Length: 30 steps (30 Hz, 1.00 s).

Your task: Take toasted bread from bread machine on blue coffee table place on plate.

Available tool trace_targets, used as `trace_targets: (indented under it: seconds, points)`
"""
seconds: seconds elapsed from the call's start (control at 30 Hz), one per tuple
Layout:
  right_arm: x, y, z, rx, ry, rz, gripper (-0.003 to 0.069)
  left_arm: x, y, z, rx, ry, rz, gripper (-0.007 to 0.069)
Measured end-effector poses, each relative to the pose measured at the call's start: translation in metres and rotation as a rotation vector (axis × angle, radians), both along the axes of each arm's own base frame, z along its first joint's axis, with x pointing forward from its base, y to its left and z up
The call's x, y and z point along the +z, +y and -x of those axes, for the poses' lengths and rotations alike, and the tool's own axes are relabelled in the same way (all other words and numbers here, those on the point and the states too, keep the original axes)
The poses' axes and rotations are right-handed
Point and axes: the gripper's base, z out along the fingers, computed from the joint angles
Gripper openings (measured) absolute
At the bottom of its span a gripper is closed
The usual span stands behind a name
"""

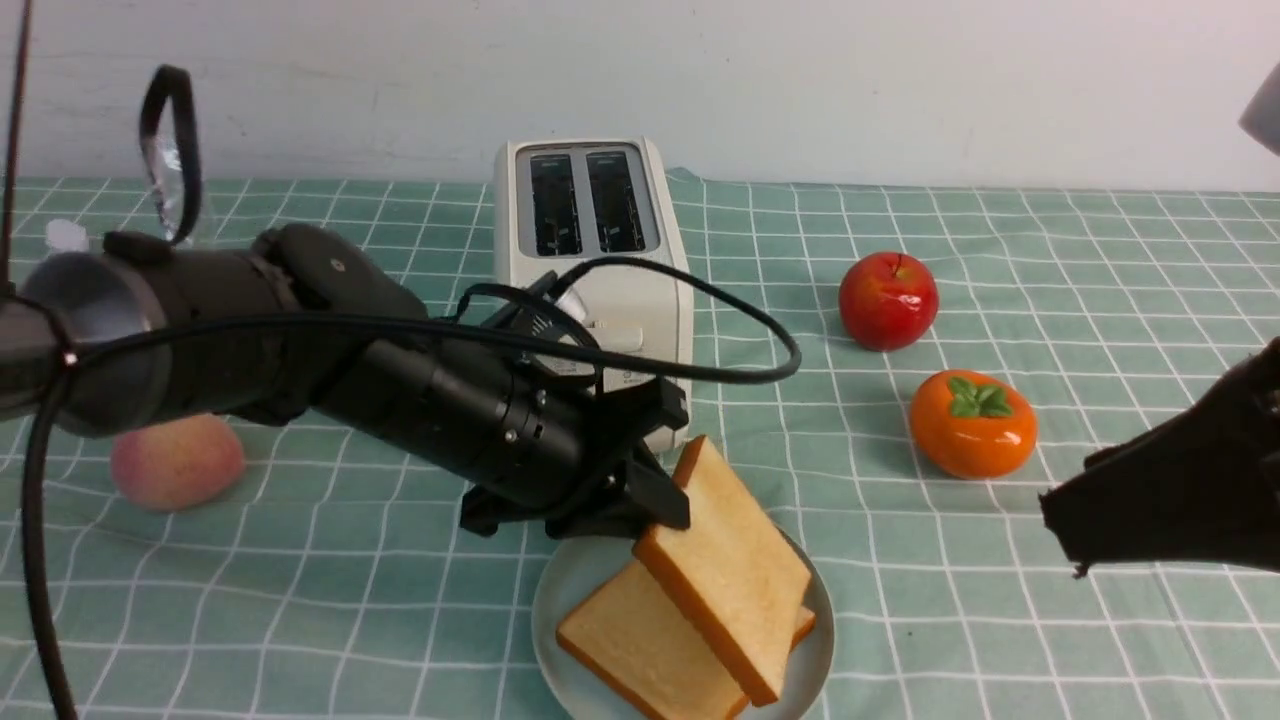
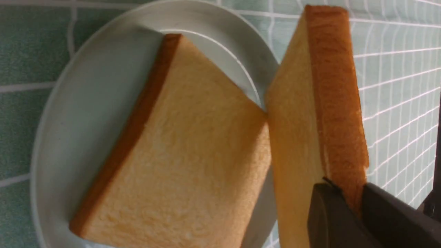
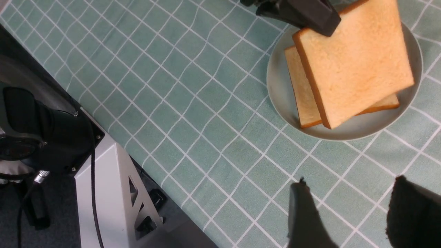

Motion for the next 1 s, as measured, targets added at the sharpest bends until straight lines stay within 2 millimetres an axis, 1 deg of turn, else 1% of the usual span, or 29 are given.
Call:
trace_targets:
  seconds: [0.07,0.1,0.13,0.2,0.23,0.27,0.3,0.33,0.43,0.53,0.57,0.6,0.63,0.7,0.73,0.83,0.93,0.97,1.0]
  points:
    - [0.0,0.0,0.0,0.0,0.0,0.0,0.0321,-0.002,0.001,0.0,-0.015,-0.009,-0.028,0.02]
    - [0.0,0.0,0.0,0.0,0.0,0.001,0.0312,-0.003,0.003,0.001,-0.023,-0.014,-0.047,0.0277]
    - [0.0,0.0,0.0,0.0,0.0,0.001,0.0306,-0.002,0.004,0.001,-0.024,-0.018,-0.057,0.0326]
    - [0.0,0.0,0.0,0.0,0.0,0.001,0.0298,-0.001,0.006,0.001,-0.025,-0.023,-0.068,0.0391]
    - [0.0,0.0,0.0,-0.001,-0.001,0.002,0.0282,0.003,0.009,0.002,-0.029,-0.038,-0.093,0.0496]
    - [-0.001,-0.001,0.0,-0.003,-0.003,0.01,0.0263,0.01,0.012,0.005,-0.035,-0.06,-0.111,0.0578]
    - [-0.001,-0.001,-0.001,-0.005,-0.004,0.015,0.0254,0.014,0.014,0.006,-0.042,-0.073,-0.127,0.0603]
    - [-0.001,-0.002,-0.001,-0.014,-0.001,0.022,0.0234,0.024,0.018,0.01,-0.049,-0.1,-0.148,0.0636]
    - [-0.003,-0.005,-0.002,-0.051,0.009,0.051,0.0183,0.048,0.026,0.021,-0.092,-0.172,-0.202,0.065]
    - [-0.006,-0.01,-0.005,-0.085,-0.003,0.115,0.0127,0.07,0.036,0.036,-0.139,-0.227,-0.258,0.0625]
    - [-0.008,-0.014,-0.007,-0.123,-0.003,0.156,0.0094,0.084,0.042,0.049,-0.167,-0.239,-0.274,0.0591]
    - [-0.01,-0.017,-0.008,-0.158,0.001,0.184,0.0069,0.091,0.045,0.058,-0.186,-0.24,-0.281,0.0563]
    - [-0.01,-0.018,-0.008,-0.167,0.001,0.188,0.0064,0.093,0.046,0.06,-0.19,-0.241,-0.281,0.0558]
    - [-0.009,-0.027,-0.006,-0.265,0.004,0.227,0.0003,0.108,0.052,0.081,-0.215,-0.246,-0.262,0.0475]
    - [-0.009,-0.03,-0.003,-0.298,0.001,0.236,-0.0011,0.112,0.054,0.088,-0.215,-0.249,-0.244,0.0442]
    - [-0.009,-0.041,0.021,-0.388,-0.04,0.187,-0.002,0.122,0.062,0.117,-0.221,-0.283,-0.201,0.0304]
    - [-0.012,-0.053,0.052,-0.454,-0.224,0.062,-0.002,0.125,0.075,0.151,-0.211,-0.304,-0.177,0.0136]
    - [-0.022,-0.058,0.062,-0.476,-0.305,0.026,-0.002,0.122,0.08,0.163,-0.197,-0.298,-0.169,0.007]
    - [-0.022,-0.06,0.067,-0.48,-0.333,0.014,-0.002,0.124,0.082,0.168,-0.193,-0.309,-0.164,0.0049]
